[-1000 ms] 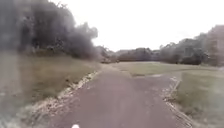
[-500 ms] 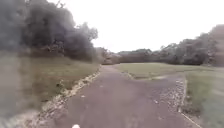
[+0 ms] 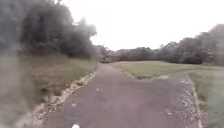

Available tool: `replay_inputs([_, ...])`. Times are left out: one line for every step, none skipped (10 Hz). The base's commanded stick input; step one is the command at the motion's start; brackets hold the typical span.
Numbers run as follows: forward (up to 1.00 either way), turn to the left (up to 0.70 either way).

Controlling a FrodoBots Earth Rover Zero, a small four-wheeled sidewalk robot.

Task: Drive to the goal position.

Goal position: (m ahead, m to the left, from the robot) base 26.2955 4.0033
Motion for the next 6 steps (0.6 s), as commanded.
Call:
replay_inputs([0.85,0.01])
replay_inputs([0.85,0.01])
replay_inputs([0.85,0.01])
replay_inputs([0.85,0.01])
replay_inputs([0.85,0.01])
replay_inputs([0.85,0.01])
